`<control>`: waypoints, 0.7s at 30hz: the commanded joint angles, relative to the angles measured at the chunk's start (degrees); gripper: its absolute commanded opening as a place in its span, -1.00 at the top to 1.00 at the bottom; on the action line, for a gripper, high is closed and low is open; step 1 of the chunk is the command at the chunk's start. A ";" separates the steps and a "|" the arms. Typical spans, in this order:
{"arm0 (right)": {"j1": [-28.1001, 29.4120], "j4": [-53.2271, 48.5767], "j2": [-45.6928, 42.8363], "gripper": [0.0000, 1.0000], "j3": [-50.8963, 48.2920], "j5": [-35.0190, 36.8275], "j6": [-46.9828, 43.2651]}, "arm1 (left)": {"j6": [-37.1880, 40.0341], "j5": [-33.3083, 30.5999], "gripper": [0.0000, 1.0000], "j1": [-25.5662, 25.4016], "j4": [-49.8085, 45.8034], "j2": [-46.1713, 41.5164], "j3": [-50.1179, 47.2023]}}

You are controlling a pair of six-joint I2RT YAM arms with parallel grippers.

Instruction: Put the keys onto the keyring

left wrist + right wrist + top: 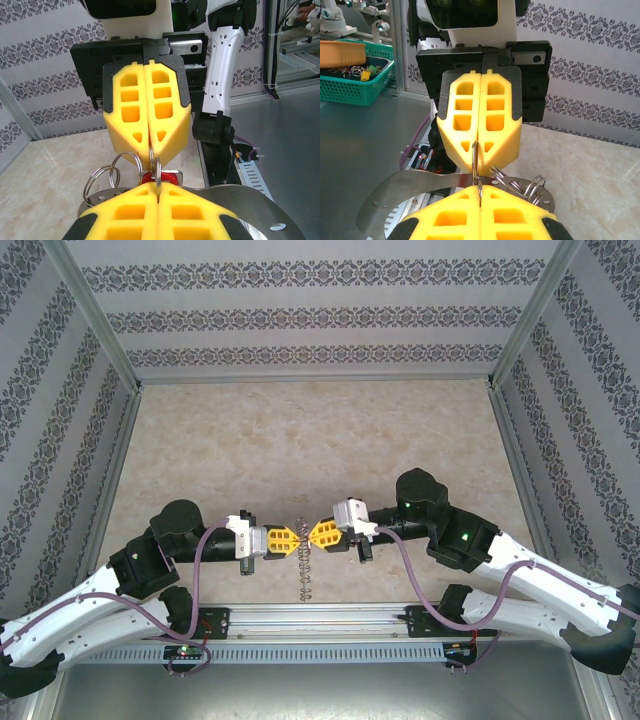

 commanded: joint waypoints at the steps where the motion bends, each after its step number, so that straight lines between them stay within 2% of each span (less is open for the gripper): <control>1: -0.62 -1.20 -0.33 1.00 2.04 -2.21 0.38 | 1.02 -0.28 1.00 0.62 2.91 -0.49 -0.05; 21: -0.92 -1.44 0.32 1.00 2.63 -2.24 0.35 | 0.89 0.34 1.00 0.63 2.91 -0.28 -0.20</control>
